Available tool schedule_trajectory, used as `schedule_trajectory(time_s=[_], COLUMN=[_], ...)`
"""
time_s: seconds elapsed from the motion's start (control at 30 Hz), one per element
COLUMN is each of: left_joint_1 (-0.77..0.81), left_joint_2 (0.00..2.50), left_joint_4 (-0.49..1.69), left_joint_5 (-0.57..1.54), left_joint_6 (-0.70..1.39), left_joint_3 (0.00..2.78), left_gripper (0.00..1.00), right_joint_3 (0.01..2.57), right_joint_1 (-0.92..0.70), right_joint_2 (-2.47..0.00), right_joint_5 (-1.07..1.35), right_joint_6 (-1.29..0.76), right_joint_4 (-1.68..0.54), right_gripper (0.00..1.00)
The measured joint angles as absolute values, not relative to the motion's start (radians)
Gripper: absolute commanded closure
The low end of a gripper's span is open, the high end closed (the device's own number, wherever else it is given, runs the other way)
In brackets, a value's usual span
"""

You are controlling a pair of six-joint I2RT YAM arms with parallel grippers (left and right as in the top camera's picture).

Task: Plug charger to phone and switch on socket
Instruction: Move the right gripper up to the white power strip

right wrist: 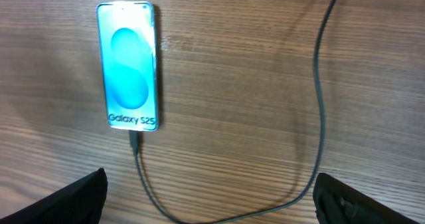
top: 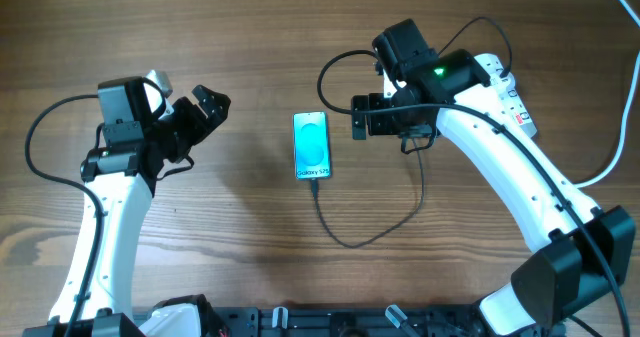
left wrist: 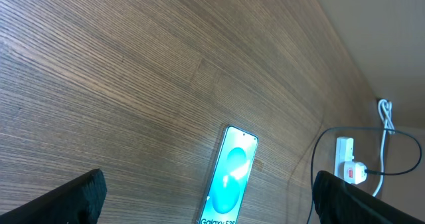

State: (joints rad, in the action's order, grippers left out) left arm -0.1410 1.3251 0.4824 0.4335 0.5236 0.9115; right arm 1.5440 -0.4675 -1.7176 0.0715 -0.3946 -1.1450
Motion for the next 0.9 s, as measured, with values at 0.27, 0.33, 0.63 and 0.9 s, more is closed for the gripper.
schedule_trajectory(time_s=[0.27,0.33,0.63,0.9], left_joint_1=[-0.141,-0.141,-0.141,-0.141], left_joint_2=[1.325,1.325,1.325,1.325], left_joint_4=[0.482,0.482,0.482,0.482], left_joint_5=[0.434,0.434,0.434,0.434], left_joint_6=[0.524,0.524,0.524,0.524], left_joint_3=[0.912,0.912,0.912,0.912], left_gripper=[0.0,0.0,0.0,0.0], right_joint_3=[1.544,1.544,1.544,1.544], right_joint_1=[-0.467,-0.467,-0.456,-0.346], right_joint_2=[-1.718,-1.718,-1.718,-1.718], right_joint_5=[0.043,0.043,-0.168,-0.207], right_joint_6=[-0.373,-0.364,-0.517,-0.576], right_joint_4=[-1.142,-1.146,-1.27,-1.289], right_gripper=[0.0,0.0,0.0,0.0])
